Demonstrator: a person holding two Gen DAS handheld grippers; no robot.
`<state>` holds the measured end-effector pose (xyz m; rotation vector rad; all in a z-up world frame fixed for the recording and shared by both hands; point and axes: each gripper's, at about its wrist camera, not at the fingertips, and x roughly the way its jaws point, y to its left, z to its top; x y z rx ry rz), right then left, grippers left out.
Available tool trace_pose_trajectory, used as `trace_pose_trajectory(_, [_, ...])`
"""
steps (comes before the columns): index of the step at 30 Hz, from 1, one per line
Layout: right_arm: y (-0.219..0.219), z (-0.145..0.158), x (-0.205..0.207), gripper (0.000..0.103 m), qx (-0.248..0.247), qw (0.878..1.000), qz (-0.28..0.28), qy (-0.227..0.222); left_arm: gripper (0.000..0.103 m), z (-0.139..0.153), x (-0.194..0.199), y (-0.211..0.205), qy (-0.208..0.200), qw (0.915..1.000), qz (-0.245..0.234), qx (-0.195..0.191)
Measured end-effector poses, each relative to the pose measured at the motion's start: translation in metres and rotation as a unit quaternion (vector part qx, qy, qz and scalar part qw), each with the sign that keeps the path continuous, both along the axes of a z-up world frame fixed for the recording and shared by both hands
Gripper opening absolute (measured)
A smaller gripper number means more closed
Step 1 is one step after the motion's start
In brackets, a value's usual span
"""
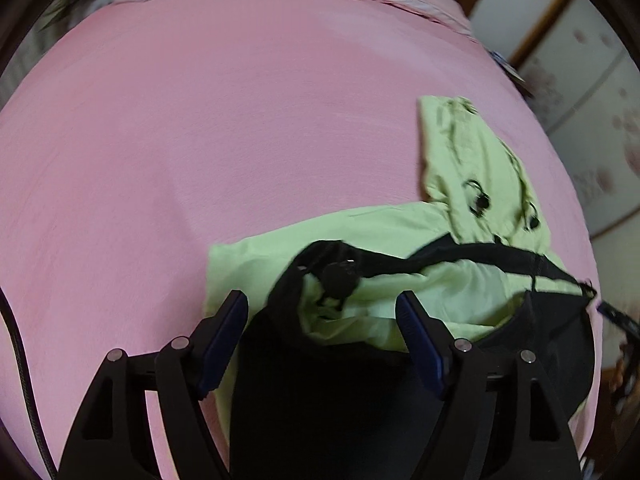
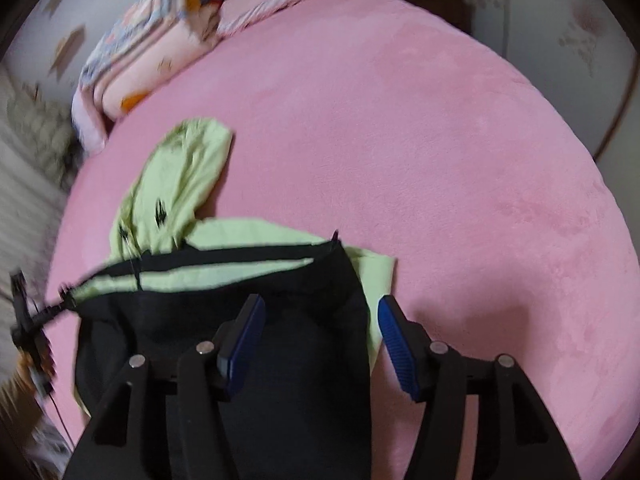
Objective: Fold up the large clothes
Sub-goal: 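Lift the held hem with both grippers and fold it toward the hood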
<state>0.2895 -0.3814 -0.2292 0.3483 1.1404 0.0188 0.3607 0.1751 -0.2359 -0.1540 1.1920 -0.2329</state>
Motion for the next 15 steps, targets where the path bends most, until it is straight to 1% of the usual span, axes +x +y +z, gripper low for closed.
trace_pose_trajectory(2, [0.009,-0.004,0.006,0.059,-0.020,1.000,0.022,0.000,0.075,0.001,-0.002,-0.004,-0.003,0.9996,-0.027,-0.008])
trace_pose_trajectory(5, [0.023,-0.007,0.014,0.059,-0.051,0.997,0.060,0.001,0.075,0.007,-0.009,-0.009,-0.008,0.9972,-0.075,-0.006])
trace_pose_trajectory(6, [0.026,-0.008,0.016,0.059,-0.057,0.996,0.069,0.001,0.075,0.010,-0.013,-0.010,-0.013,0.9955,-0.093,0.003])
trace_pose_trajectory(8, [0.033,-0.012,0.020,0.059,-0.074,0.993,0.093,0.003,0.075,0.010,-0.016,-0.011,-0.015,0.9933,-0.114,0.013])
trace_pose_trajectory(10, [0.038,-0.019,0.023,0.059,-0.087,0.990,0.112,0.010,0.075,0.009,-0.016,-0.010,-0.006,0.9925,-0.121,0.014])
trace_pose_trajectory(12, [0.039,-0.023,0.023,0.059,-0.091,0.989,0.115,0.014,0.075,0.013,-0.017,-0.006,0.000,0.9926,-0.121,-0.001])
trace_pose_trajectory(15, [0.037,-0.023,0.020,0.059,-0.086,0.989,0.118,0.006,0.075,0.022,-0.024,-0.005,-0.016,0.9902,-0.138,-0.010])
